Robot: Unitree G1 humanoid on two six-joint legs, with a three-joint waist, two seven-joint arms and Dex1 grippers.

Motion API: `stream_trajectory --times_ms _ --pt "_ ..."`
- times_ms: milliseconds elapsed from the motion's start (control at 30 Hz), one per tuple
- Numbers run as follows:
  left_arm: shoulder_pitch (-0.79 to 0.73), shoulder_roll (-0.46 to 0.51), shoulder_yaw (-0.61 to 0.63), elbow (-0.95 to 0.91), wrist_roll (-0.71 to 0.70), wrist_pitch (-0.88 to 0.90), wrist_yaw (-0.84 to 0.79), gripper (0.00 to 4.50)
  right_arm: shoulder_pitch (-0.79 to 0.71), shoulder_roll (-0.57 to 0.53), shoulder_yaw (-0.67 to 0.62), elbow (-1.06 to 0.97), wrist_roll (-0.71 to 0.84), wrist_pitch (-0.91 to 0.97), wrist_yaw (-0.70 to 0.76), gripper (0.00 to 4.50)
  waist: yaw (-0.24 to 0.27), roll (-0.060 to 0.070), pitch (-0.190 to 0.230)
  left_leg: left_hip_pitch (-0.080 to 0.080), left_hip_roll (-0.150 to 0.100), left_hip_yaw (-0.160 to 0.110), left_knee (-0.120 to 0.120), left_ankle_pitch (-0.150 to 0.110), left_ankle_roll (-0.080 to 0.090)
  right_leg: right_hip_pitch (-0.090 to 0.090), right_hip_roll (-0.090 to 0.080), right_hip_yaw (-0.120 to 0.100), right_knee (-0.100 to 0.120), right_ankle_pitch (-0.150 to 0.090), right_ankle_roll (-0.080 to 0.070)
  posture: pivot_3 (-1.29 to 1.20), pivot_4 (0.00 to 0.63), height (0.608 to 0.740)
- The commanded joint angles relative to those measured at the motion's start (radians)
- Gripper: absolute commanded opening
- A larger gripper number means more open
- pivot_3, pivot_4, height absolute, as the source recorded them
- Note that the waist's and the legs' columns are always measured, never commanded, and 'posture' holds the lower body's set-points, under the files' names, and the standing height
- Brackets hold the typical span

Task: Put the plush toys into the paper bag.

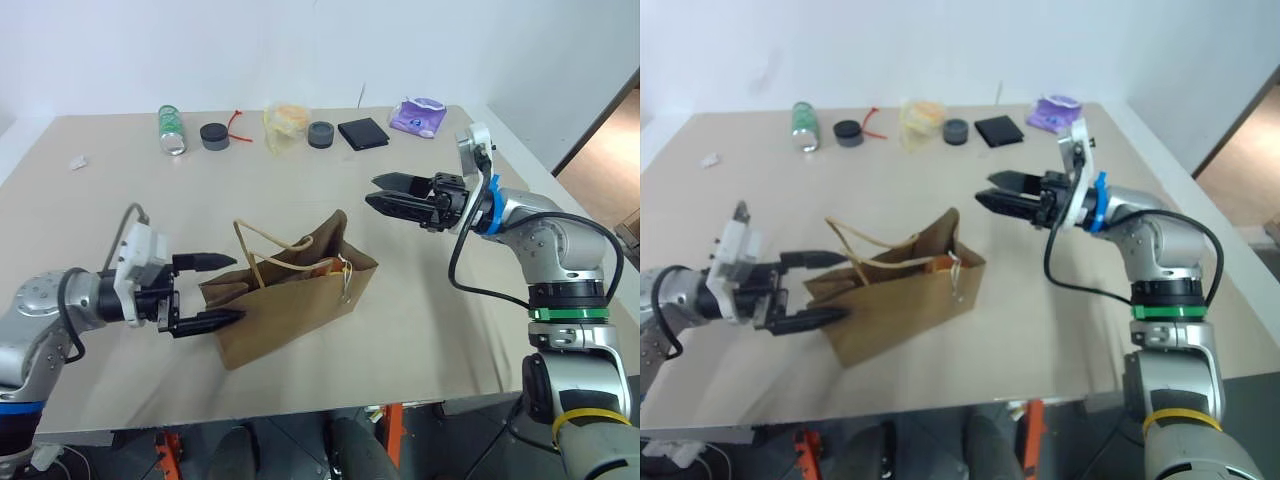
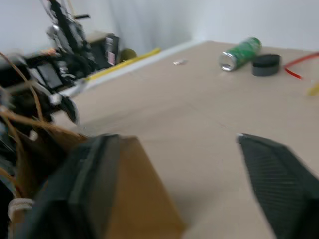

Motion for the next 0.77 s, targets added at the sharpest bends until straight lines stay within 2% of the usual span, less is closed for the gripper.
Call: stream_trajectory --times_ms 33,100,200,233,433,767 --pt "0.023 0.036 0.15 -0.063 -0.135 0.104 0.08 4.5 -0.003 -0.08 -0.005 0.037 -0.046 -0.039 0.037 4.46 0.0 0.0 0.0 0.0 0.0 0.0 0.0 0.0 0.0 0.0 0.0 0.0 0.0 0.0 0.0 0.0 0.15 0.74" --pt "0.049 0.074 0.233 -0.041 -0.163 0.165 0.114 4.5 0.011 -0.138 0.017 0.073 -0.1 -0.074 0.059 4.46 0.0 0.0 0.0 0.0 0.0 0.0 0.0 0.0 0.0 0.0 0.0 0.0 0.0 0.0 0.0 0.0 0.15 0.74" --pt "0.083 0.117 0.31 0.044 -0.109 0.199 0.181 4.5 0.012 -0.199 0.034 0.136 -0.152 -0.117 0.086 4.46 0.0 0.0 0.001 0.001 0.0 0.0 0.0 0.0 0.0 0.0 0.0 0.0 0.0 -0.001 -0.001 0.0 0.15 0.74" --pt "0.098 0.127 0.318 0.086 -0.048 0.181 0.215 4.5 0.012 -0.219 0.042 0.16 -0.174 -0.135 0.091 4.46 -0.001 0.0 0.001 0.002 0.0 0.0 0.0 0.0 0.0 0.0 0.0 0.0 0.0 -0.001 -0.001 0.0 0.15 0.74" --pt "0.161 0.137 0.299 0.228 0.164 0.067 0.276 4.5 0.047 -0.265 0.065 0.201 -0.239 -0.179 0.107 4.46 -0.005 0.001 0.001 0.004 0.0 0.001 0.0 0.0 0.0 0.0 0.0 0.0 0.0 0.0 -0.001 0.0 0.15 0.74" --pt "0.143 0.124 0.274 0.314 0.241 -0.004 0.234 4.5 0.097 -0.238 0.054 0.143 -0.237 -0.152 0.092 4.46 -0.004 0.001 0.001 0.002 0.0 0.003 0.0 -0.001 -0.002 -0.001 -0.001 0.0 0.0 -0.001 -0.002 0.0 0.15 0.74"
